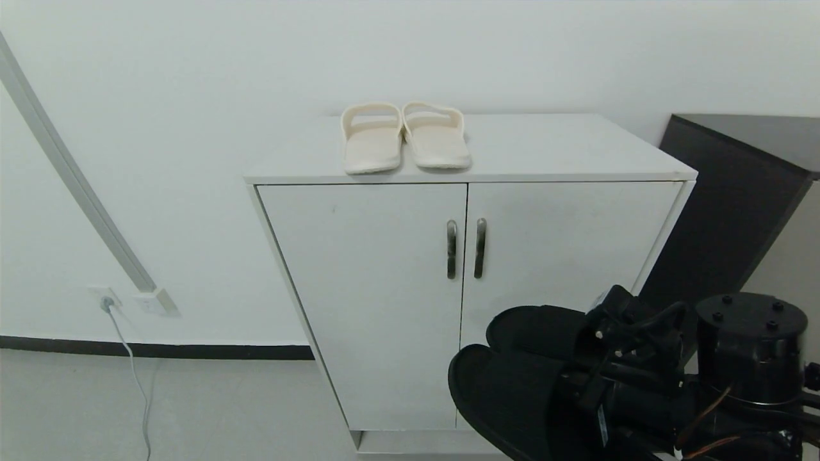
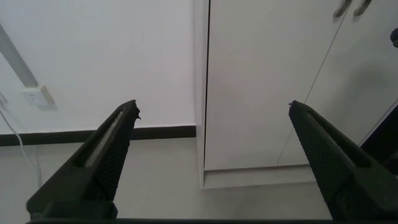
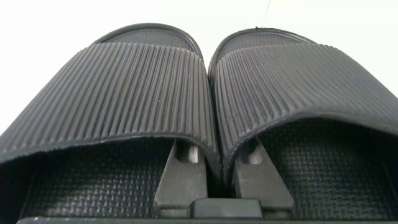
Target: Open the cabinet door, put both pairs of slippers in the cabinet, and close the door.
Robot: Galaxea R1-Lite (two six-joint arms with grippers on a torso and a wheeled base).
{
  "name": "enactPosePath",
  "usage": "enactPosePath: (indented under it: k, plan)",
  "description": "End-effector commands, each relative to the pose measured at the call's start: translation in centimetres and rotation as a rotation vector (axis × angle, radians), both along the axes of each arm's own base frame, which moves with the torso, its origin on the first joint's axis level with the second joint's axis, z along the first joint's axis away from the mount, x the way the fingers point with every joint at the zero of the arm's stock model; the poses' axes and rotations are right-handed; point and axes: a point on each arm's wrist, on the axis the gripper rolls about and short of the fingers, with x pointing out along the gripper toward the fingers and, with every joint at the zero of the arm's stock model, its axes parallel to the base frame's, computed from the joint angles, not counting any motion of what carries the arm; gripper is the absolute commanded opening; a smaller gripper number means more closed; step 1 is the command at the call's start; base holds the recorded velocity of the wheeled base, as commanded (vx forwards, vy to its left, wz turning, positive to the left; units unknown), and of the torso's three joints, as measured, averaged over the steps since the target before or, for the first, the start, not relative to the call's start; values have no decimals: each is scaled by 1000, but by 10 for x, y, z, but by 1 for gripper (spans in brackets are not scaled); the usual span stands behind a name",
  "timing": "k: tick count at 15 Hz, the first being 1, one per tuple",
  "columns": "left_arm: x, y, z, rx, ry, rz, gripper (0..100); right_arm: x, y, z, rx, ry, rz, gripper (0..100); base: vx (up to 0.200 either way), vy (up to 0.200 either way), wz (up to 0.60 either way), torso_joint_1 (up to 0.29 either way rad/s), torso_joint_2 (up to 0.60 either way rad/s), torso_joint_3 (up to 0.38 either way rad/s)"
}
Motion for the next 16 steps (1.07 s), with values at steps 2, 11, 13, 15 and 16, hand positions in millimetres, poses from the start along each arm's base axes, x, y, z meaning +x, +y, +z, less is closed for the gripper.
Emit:
enactPosePath:
  k: [2,11,13,15,16]
  plan:
    - [0,0,0,2,0,0,100,-1,1,-2,-4,5,7,0,0,0,0,-119,461,337]
    - [0,0,0,39,0,-7,100,-3,0,-2,16,-22,8,0,0,0,0,-57,426,371]
    - [0,-1,1,40,-10,-22,100,-3,-1,-4,14,-18,7,0,0,0,0,2,127,125]
    - [-2,-1,11,33,-48,-31,100,-3,-1,-5,11,-17,8,0,0,0,0,0,0,0]
    - [-7,-1,37,0,-93,-63,100,-3,-1,-4,12,-18,8,0,0,0,0,0,0,0]
